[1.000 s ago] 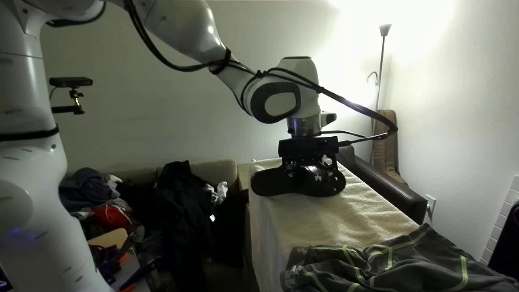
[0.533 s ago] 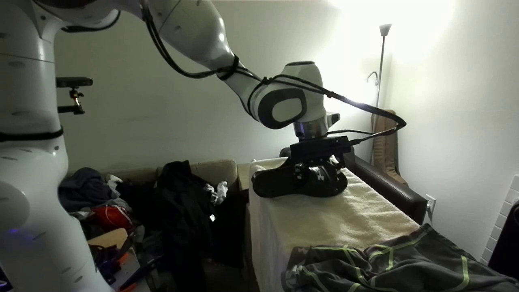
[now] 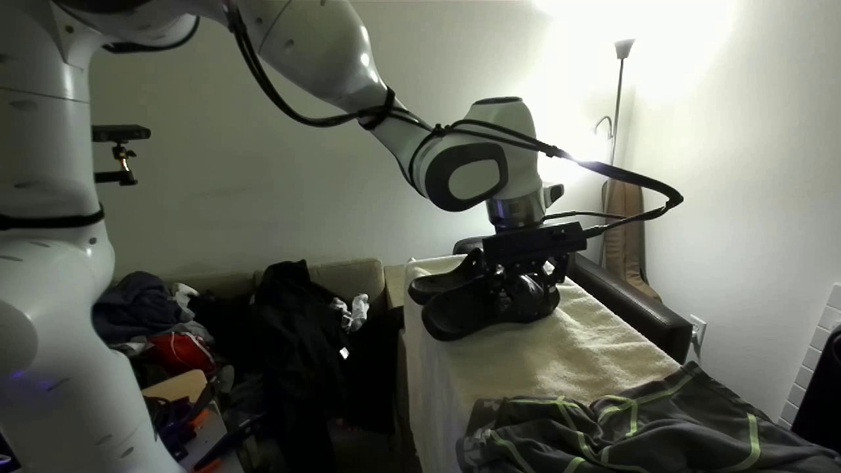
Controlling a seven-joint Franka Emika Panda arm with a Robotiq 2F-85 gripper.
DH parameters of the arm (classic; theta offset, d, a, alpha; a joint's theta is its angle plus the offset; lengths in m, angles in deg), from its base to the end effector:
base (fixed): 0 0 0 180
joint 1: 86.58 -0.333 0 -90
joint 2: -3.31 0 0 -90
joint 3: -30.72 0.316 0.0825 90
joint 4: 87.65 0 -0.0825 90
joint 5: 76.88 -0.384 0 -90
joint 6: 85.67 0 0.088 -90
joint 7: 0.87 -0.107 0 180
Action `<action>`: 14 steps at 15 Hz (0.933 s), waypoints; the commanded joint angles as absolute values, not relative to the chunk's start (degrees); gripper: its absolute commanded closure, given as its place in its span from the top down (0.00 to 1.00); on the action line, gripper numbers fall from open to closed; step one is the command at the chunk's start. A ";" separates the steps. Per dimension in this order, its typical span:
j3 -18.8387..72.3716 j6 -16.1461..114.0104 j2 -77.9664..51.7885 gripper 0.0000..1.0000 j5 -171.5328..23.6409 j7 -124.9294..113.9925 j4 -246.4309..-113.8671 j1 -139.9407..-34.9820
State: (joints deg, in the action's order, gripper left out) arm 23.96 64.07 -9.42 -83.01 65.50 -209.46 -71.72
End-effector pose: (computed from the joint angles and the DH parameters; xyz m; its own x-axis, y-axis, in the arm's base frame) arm 0.5525 -0.2197 0.3332 0.7435 0.6513 0.1514 0.6170 -0.7555 0.2202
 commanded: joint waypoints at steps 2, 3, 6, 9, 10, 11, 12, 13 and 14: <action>24.36 64.80 -10.80 0.21 -84.24 67.82 -207.82 -69.41; 24.35 64.87 -10.87 0.13 -84.35 67.63 -207.74 -69.19; 24.34 64.87 -11.06 0.04 -84.71 67.23 -207.54 -68.58; 24.42 64.81 -11.31 0.05 -85.83 66.64 -207.21 -68.43; 24.43 64.88 -11.49 0.04 -86.09 66.46 -207.06 -68.43; 24.45 64.96 -11.60 0.05 -86.28 66.27 -206.98 -68.45; 24.53 64.97 -11.62 0.05 -86.85 66.10 -206.92 -68.40; 25.77 67.70 -13.85 0.05 -86.36 60.37 -207.29 -71.74; 26.04 66.48 -13.88 0.05 -86.70 58.14 -206.88 -72.27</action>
State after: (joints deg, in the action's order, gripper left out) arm 24.17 64.08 -10.26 -85.55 64.68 -208.24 -69.58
